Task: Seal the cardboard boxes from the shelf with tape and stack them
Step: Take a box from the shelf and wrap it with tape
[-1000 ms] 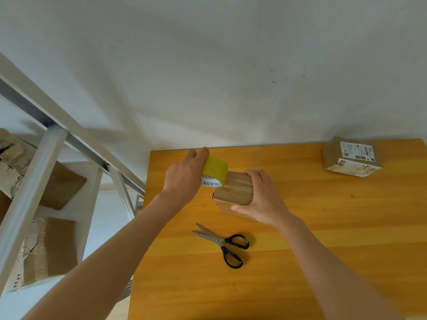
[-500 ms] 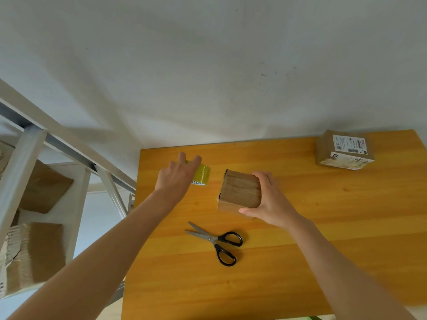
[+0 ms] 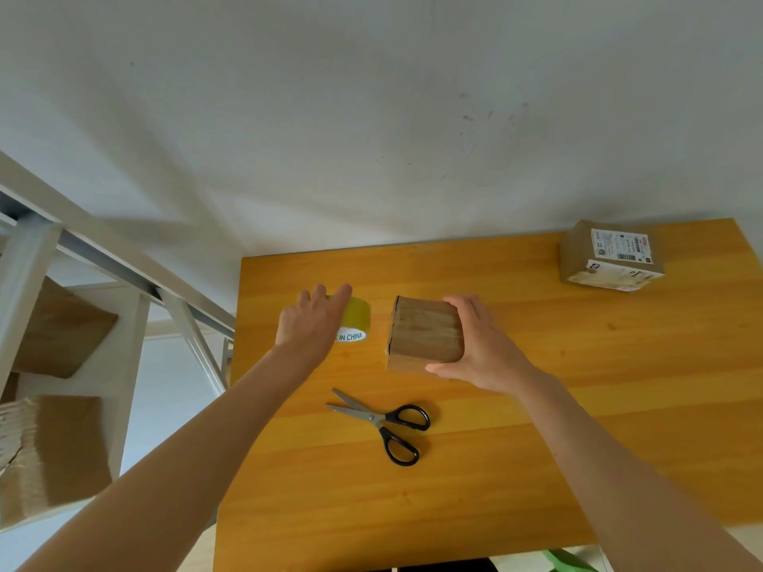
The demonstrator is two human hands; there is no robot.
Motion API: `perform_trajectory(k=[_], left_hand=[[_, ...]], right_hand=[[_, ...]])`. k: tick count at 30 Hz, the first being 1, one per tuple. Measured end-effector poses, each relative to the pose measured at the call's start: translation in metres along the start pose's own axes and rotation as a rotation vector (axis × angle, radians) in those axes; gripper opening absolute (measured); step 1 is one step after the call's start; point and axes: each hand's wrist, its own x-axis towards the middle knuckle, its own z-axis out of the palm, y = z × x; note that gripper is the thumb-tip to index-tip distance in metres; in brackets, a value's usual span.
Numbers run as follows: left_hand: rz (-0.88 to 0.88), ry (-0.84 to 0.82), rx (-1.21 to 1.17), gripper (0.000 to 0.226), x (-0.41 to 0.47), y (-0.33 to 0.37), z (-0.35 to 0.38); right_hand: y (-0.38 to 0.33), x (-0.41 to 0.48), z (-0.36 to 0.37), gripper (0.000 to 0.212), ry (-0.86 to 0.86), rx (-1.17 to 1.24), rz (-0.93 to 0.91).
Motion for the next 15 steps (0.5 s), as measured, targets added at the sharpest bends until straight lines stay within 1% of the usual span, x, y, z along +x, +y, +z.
perform_trajectory(k=[2, 6, 8, 10, 15], left_hand=[[0.037, -0.005, -0.063, 0.061, 0.002, -0.005, -0.001], [0.195, -0.022, -0.246, 0.047, 0.004, -0.022, -0.006], [0.222, -0.094, -0.414, 0.048, 0.0, -0.025, -0.01], [0.227, -0.151, -0.525, 0.05, -0.004, -0.026, -0.012], [0.213, -0.19, -0.642, 0.063, -0.01, -0.027, -0.012]], right_hand=[[-0.002, -0.001, -0.003, 0.097, 0.002, -0.067, -0.002], [-0.01, 0.0, -0.013, 0.099, -0.042, -0.197, 0.013], [-0.016, 0.002, -0.016, 0.099, -0.054, -0.248, 0.022], [-0.022, 0.002, -0.016, 0.1, -0.051, -0.294, 0.021], [-0.031, -0.007, -0.006, 0.101, 0.005, -0.376, 0.022]])
